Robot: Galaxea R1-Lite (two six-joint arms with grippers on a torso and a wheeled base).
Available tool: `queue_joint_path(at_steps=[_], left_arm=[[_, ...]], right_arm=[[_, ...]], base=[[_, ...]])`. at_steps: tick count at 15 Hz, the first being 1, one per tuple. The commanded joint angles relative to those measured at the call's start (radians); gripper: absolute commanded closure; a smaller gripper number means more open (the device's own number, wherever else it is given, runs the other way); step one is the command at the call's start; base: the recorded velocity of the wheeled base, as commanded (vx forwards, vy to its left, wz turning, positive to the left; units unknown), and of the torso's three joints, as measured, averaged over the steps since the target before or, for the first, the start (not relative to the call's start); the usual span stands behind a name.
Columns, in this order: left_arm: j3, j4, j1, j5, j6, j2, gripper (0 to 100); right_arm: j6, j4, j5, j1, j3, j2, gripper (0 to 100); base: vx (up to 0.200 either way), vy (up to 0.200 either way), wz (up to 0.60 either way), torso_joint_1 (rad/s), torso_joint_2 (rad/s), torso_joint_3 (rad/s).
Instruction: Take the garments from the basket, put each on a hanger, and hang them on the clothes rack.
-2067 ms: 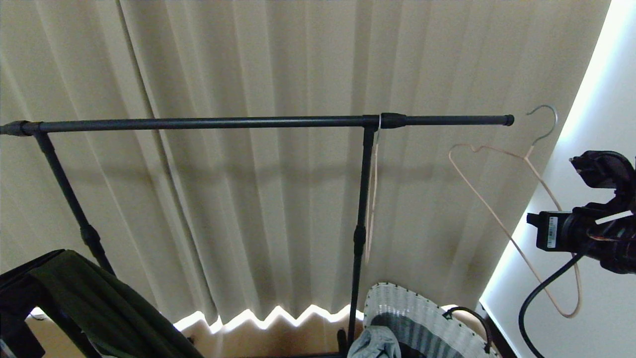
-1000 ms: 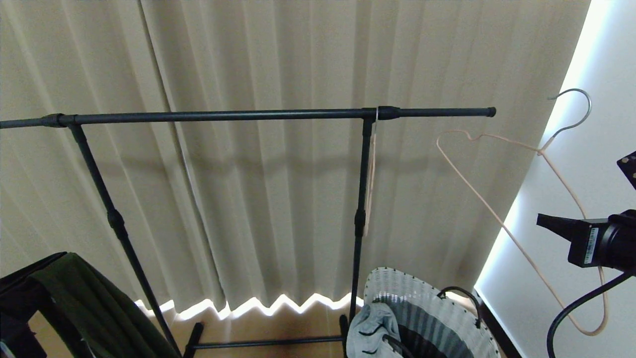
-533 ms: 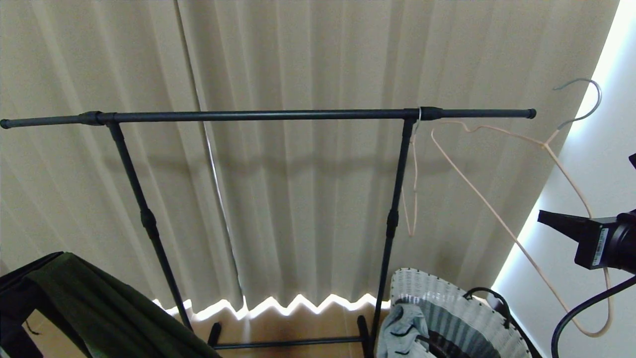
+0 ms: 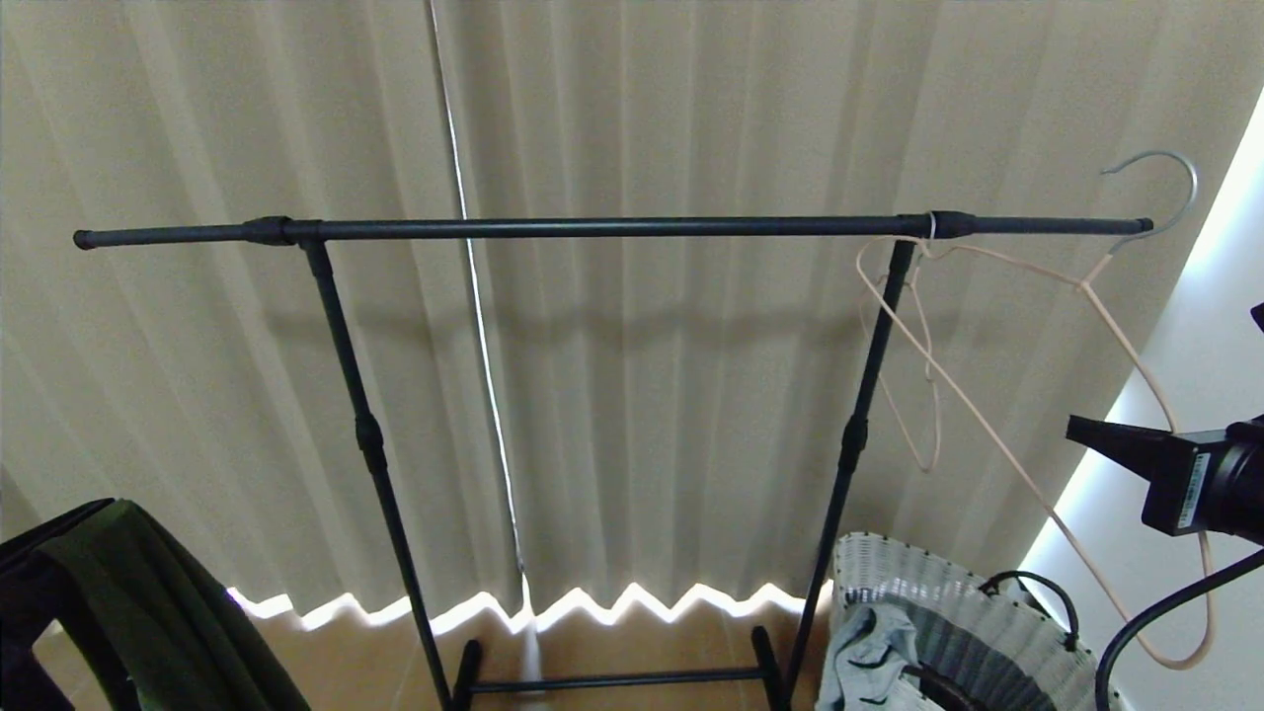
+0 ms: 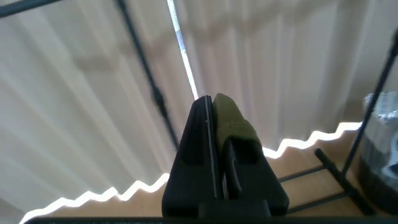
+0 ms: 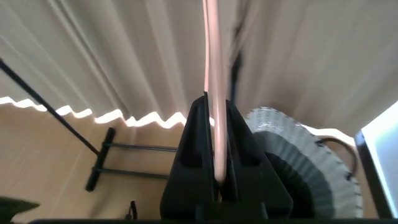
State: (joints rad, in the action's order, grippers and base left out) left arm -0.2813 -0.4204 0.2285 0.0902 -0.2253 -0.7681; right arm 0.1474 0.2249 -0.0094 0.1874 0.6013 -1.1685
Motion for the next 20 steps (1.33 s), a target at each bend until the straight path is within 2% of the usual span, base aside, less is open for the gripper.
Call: queue_joint_path(at_steps=[1, 3, 5, 8, 10, 12, 15, 17, 18, 20], left_arm=[[0.002, -0.001, 0.000, 0.000, 0.000, 0.001, 100], [0.011, -0.001, 0.000, 0.000, -0.006, 0.001, 100], [0.037, -0.001, 0.002, 0.000, -0.042, 0.004, 100], [0.027, -0.001, 0.002, -0.001, -0.051, -0.004, 100], [-0.049, 0.005, 0.003, -0.003, -0.058, -0.057, 100], [-0.153, 0.005, 0.003, 0.002, -0.112, -0.208, 100], [-0.343, 0.060, 0.071, 0.036, -0.111, -0.379, 100], [-0.444, 0.131, 0.121, 0.079, -0.100, -0.442, 100], [-0.556, 0.198, 0.140, 0.108, -0.069, -0.514, 100], [-0.642, 0.232, 0.147, 0.134, -0.029, -0.580, 100]], right_arm=[[0.000, 0.001, 0.000, 0.009, 0.000, -0.005, 100], [0.000, 0.001, 0.000, 0.015, -0.001, -0.010, 100], [0.000, 0.001, 0.000, 0.055, -0.005, -0.022, 100], [0.001, 0.004, 0.000, 0.107, 0.006, -0.043, 100], [0.006, 0.014, 0.035, 0.172, 0.023, -0.063, 100], [0.006, 0.065, 0.071, 0.265, 0.023, -0.088, 100], [0.007, 0.154, 0.078, 0.371, 0.025, -0.155, 100], [0.007, 0.191, 0.097, 0.417, 0.022, -0.181, 100], [0.007, 0.197, 0.104, 0.455, 0.023, -0.188, 100], [0.009, 0.197, 0.104, 0.497, 0.022, -0.186, 100]], base=[[0.000, 0.200, 0.00, -0.002, 0.00, -0.002], [0.000, 0.000, 0.00, 0.000, 0.00, 0.000], [0.000, 0.000, 0.00, 0.000, 0.00, 0.000], [0.000, 0.000, 0.00, 0.000, 0.00, 0.000], [0.000, 0.000, 0.00, 0.000, 0.00, 0.000], [0.000, 0.000, 0.00, 0.000, 0.00, 0.000], [0.000, 0.000, 0.00, 0.000, 0.00, 0.000], [0.000, 0.000, 0.00, 0.000, 0.00, 0.000], [0.000, 0.000, 0.00, 0.000, 0.00, 0.000], [0.000, 0.000, 0.00, 0.000, 0.00, 0.000]])
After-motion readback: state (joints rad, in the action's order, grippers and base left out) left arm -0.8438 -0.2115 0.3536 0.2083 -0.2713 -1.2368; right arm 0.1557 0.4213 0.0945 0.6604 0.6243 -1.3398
